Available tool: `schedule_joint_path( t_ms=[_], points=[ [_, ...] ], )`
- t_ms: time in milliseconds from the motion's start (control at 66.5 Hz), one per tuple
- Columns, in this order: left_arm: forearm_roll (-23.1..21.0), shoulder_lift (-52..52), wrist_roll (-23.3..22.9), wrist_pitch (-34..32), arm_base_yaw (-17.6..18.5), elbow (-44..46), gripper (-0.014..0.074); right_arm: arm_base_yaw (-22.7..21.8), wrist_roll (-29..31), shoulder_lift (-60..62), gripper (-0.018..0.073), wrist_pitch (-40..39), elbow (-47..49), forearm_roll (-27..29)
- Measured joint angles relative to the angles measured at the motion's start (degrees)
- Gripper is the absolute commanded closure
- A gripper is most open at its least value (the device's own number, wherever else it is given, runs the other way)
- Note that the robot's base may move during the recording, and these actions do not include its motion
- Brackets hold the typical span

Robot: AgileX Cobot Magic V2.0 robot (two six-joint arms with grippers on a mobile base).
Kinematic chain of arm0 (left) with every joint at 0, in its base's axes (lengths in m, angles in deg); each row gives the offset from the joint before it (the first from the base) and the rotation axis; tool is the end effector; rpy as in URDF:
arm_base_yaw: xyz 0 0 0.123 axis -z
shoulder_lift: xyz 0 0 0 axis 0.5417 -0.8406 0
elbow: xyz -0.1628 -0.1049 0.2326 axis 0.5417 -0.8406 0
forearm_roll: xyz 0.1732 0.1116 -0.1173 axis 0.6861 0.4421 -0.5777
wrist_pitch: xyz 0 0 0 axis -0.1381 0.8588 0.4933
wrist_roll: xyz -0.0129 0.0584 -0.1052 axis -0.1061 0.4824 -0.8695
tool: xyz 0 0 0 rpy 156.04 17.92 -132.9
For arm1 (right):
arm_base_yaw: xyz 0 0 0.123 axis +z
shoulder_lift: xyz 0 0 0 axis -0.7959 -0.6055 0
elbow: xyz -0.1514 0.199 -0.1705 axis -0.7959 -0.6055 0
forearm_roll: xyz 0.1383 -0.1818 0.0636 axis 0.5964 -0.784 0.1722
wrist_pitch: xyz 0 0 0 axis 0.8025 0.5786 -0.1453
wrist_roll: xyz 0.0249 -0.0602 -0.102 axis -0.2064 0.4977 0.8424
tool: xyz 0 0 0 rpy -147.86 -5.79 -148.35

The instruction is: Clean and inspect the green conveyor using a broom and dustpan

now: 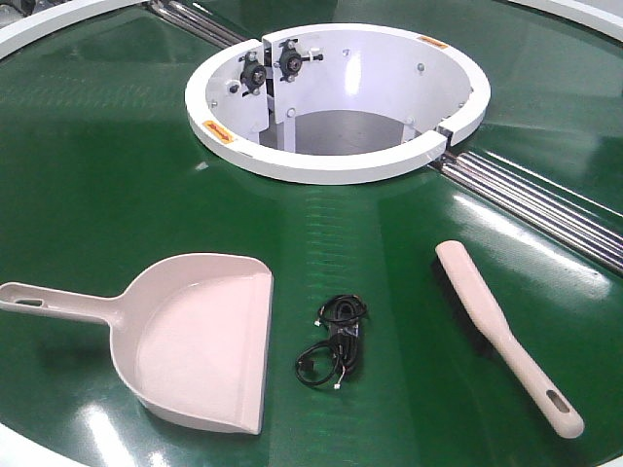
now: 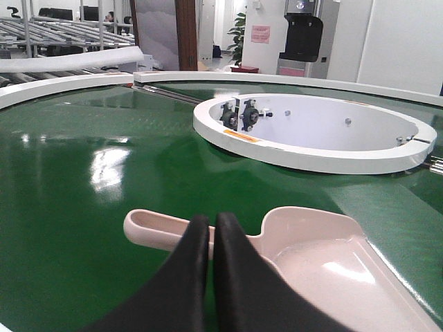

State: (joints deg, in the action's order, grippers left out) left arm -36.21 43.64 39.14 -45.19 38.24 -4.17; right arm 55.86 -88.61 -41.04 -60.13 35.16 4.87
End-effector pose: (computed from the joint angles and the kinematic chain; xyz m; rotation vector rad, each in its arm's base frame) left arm 0.0537 -0.0049 0.1967 0.0566 1.5814 -0.0904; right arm 0.0539 0.0018 0.1895 -0.0397 1.6439 0.0326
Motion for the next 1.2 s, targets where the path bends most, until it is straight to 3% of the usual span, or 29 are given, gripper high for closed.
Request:
schedule_joint_path(
  t_ms=[1203],
  points=[
    [0.00, 0.00, 0.00, -1.89, 0.00, 0.00, 0.0603, 0.00, 0.00, 0.00, 0.0569, 0.00, 0.00, 0.00]
  ],
)
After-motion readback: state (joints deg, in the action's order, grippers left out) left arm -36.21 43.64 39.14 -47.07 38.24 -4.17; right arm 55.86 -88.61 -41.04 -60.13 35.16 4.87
